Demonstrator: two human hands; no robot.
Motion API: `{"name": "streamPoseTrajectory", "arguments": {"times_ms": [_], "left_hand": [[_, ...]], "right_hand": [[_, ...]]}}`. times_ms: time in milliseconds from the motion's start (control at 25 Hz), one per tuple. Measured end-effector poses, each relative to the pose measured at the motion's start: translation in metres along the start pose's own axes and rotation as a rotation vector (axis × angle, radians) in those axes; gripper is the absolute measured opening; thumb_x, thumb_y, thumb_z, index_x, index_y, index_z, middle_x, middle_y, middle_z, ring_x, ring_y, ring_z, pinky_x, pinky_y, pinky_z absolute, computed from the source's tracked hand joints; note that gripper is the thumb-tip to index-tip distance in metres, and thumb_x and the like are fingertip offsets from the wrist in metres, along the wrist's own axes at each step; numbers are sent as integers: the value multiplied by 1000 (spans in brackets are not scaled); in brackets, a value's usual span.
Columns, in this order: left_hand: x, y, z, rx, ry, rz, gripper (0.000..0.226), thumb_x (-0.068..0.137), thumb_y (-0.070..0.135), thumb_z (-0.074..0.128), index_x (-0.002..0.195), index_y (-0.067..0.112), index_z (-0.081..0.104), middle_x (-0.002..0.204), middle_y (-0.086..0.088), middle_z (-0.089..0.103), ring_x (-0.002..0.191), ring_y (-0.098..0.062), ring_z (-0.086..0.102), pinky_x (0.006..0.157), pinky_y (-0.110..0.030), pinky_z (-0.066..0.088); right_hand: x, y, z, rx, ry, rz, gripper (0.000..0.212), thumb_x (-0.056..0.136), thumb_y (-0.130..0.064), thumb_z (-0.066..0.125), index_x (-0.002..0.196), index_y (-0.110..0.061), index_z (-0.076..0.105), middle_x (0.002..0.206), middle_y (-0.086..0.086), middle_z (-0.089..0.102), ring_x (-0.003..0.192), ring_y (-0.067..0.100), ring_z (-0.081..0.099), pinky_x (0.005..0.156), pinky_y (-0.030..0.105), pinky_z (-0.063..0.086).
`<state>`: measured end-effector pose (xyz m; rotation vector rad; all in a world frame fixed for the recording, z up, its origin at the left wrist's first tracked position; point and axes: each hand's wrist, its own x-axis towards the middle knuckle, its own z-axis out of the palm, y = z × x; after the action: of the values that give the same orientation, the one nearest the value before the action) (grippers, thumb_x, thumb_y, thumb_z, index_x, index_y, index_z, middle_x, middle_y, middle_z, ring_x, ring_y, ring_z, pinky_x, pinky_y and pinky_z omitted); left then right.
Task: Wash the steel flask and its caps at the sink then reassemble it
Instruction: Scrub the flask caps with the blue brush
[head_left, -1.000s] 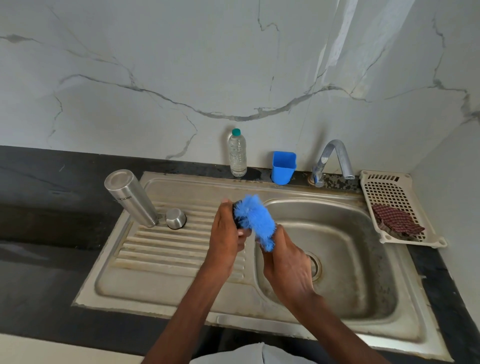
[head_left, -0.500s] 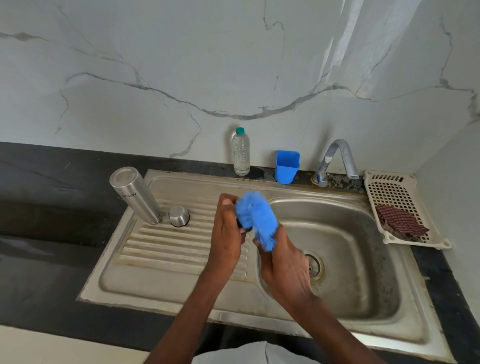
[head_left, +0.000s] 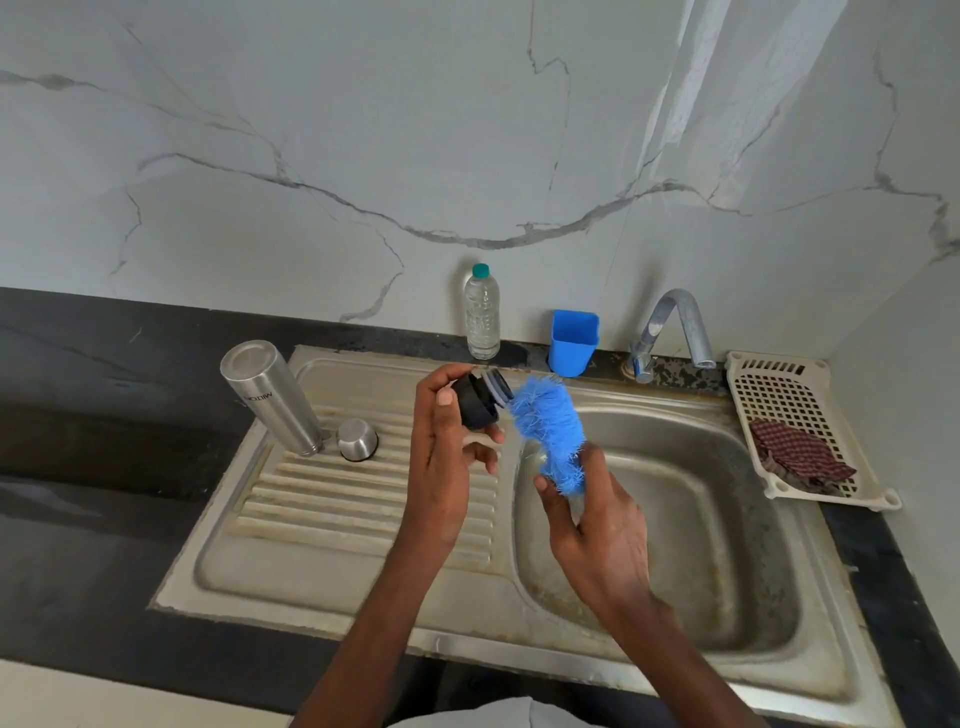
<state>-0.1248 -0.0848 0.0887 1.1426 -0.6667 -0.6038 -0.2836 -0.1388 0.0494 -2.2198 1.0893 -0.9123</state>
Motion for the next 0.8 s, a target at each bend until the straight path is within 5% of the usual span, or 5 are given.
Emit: {"name": "streamPoseTrajectory", "arguments": {"times_ms": [200, 360, 600, 800], "left_hand": [[-1, -6, 2, -289, -2, -204, 30, 105, 29, 49, 129, 15, 60, 114, -8, 69, 101, -24, 68, 78, -36, 59], [4, 0, 3, -467, 57, -330, 44, 102, 17, 63, 140, -5, 57, 131, -20, 70, 124, -30, 67, 101, -36, 58], [4, -6, 19, -261, 26, -267, 44, 96, 18, 72, 137, 3, 63, 133, -15, 71, 130, -32, 65, 111, -43, 52], [2, -17, 15, -189, -34, -198, 45, 95, -1, 66, 139, 5, 61, 135, -14, 70, 132, -31, 63, 118, -54, 44]], "right_hand": [[7, -6, 2, -45, -20, -134, 39, 100, -23, 62, 134, -20, 42, 104, -8, 54, 68, 8, 49, 50, 17, 35], [12, 9, 6, -87, -23, -170, 48, 94, -3, 65, 132, -19, 43, 102, -3, 52, 69, 13, 51, 51, 23, 41], [13, 8, 12, -5, -3, -65, 40, 94, 2, 61, 123, -20, 45, 98, -1, 54, 69, 17, 53, 51, 26, 39], [6, 12, 11, 20, 9, -56, 48, 91, 7, 63, 123, -24, 45, 96, -2, 58, 69, 11, 55, 51, 17, 38]]}}
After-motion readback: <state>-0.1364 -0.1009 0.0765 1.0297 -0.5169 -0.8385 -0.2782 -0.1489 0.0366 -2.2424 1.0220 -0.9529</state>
